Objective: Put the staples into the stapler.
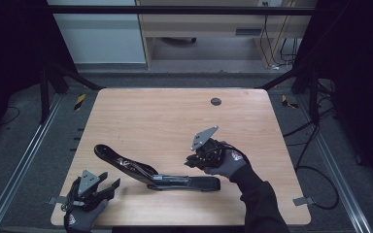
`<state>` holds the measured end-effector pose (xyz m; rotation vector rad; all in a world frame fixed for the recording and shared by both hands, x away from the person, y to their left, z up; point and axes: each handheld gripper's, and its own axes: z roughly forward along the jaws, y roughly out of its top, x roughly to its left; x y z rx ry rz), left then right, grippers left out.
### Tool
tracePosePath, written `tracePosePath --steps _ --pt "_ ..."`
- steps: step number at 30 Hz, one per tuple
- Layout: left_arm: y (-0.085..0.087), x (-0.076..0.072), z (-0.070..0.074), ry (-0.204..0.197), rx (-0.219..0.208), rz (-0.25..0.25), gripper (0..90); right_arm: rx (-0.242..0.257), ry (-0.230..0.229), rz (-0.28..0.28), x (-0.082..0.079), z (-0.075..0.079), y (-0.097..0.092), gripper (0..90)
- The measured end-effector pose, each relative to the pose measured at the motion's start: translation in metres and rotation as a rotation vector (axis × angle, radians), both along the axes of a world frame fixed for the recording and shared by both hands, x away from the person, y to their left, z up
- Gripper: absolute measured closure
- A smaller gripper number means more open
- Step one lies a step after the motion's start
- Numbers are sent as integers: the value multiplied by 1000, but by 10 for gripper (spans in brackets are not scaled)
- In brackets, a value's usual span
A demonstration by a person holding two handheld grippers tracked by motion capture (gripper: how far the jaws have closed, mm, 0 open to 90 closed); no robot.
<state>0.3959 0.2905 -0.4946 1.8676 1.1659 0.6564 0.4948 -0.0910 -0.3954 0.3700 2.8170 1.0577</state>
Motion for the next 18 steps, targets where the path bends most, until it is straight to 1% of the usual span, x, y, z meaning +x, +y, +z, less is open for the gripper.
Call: tracePosePath --steps 1,4,9,10,14,16,18 --pt "0 0 0 -2 2 -1 422 3 8 -3 -1 0 2 783" --pt "0 0 0 -5 2 0 422 4 10 20 -1 -2 6 783" --pt "0 0 0 -1 1 -1 422 -12 16 46 1 -4 9 783" --pt "0 0 0 -1 1 0 422 -5 22 48 0 -5 11 783" --pt "1 0 0 -4 2 0 422 -10 22 66 0 -7 15 783" --pt "1 0 0 -4 1 0 422 -11 28 63 0 -8 16 783" --pt "1 0 0 -4 2 0 422 -17 26 87 0 -10 20 783"
